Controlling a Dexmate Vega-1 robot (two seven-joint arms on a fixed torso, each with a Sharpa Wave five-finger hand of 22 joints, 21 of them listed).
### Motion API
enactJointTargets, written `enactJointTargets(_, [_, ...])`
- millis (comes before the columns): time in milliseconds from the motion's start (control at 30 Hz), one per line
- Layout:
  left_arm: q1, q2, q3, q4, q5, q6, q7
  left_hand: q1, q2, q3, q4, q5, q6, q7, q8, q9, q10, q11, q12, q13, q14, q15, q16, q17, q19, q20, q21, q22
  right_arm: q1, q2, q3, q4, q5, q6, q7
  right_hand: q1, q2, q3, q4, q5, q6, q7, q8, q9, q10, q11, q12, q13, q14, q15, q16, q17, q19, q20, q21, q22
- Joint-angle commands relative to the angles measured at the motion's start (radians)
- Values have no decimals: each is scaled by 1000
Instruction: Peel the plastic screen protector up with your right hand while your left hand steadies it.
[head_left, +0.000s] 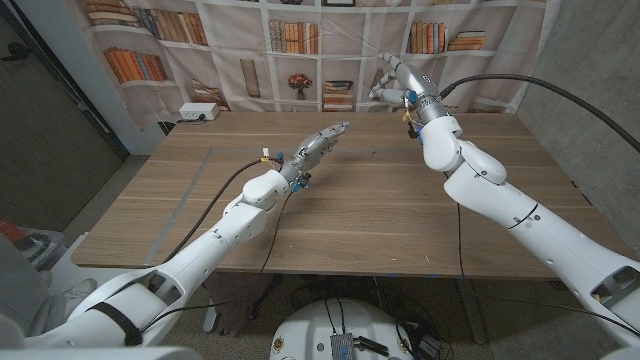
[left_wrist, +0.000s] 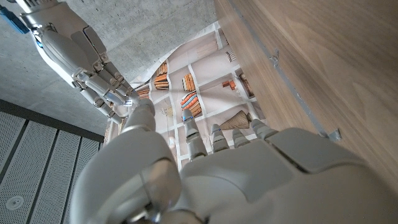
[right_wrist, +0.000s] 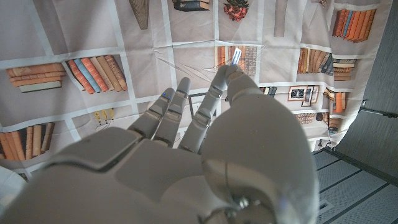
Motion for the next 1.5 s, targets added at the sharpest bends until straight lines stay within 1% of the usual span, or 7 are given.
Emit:
enactJointTargets(33, [18, -12, 4, -18, 26, -6, 60, 48, -2, 13, -10, 4, 67, 10, 30, 12, 14, -18, 11, 5, -44, -1, 7, 3, 8, -2, 7, 3, -12, -3, 0, -22, -2, -24, 5, -1, -4, 9, -2, 5, 5, 3, 1, 1, 21, -17, 3, 87, 7, -166, -2, 1, 4, 6, 0, 2])
enactJointTargets(467, [33, -23, -2, -21, -4, -10, 56, 78, -6, 20, -3, 1, 136, 29, 60, 23, 40, -30, 18, 7, -28, -7, 13, 7, 15, -3, 10, 4, -20, -5, -4, -23, 7, -47, 9, -2, -5, 11, -2, 8, 10, 4, 1, 1, 21, -17, 2, 90, 9, -167, -3, 2, 3, 8, -1, 2])
enactJointTargets(667, [51, -25, -10, -42, 0, 9, 108, 71, -11, 13, 8, -1, 145, 47, 65, 27, 52, -33, 21, 7, -23, -8, 16, 10, 17, -6, 11, 5, -26, -8, -5, -29, 11, -59, 10, -3, -6, 12, -1, 9, 12, 3, 1, 1, 22, -17, 2, 91, 10, -168, -3, 3, 4, 7, -1, 2])
enactJointTargets(833, [64, -19, -14, -67, 10, 19, 140, 66, 7, 17, 22, 0, 173, 63, 78, 33, 73, -35, 26, 8, -11, -1, 22, 14, 27, 1, 14, 6, -25, -14, -16, -33, -11, -82, 5, -4, -6, 13, -1, 10, 13, 3, 1, 1, 22, -17, 2, 92, 11, -168, -3, 4, 5, 8, 0, 2])
enactJointTargets(1167, [78, -33, -25, -67, 8, 7, 180, 78, 21, 27, 24, 1, 208, 52, 93, 36, 116, -41, 36, 8, 24, -3, 31, 14, 46, 7, 20, 6, -33, -19, -15, -43, -13, -105, 2, -3, -8, 14, -3, 12, 15, 2, 0, 1, 23, -16, 2, 94, 12, -169, -4, 5, 7, 9, 0, 2])
enactJointTargets(1267, [75, -40, -25, -56, -4, 1, 168, 79, 23, 28, 26, 1, 251, 36, 106, 32, 140, -45, 41, 9, 35, -10, 32, 15, 51, 3, 21, 7, -33, -21, -15, -44, -13, -106, 2, -4, -8, 14, -2, 12, 17, 1, 1, 1, 24, -16, 2, 95, 13, -168, -3, 6, 7, 8, 0, 2])
enactJointTargets(1500, [71, -36, -19, -62, -3, 17, 164, 106, 48, 52, 22, 3, 361, 60, 140, 20, 189, -53, 47, 8, 57, -11, 34, 16, 64, 9, 23, 7, -37, -23, -13, -48, -9, -101, -1, -4, -10, 14, -2, 13, 18, 2, 1, 1, 24, -16, 1, 97, 13, -169, -3, 8, 7, 8, 0, 2])
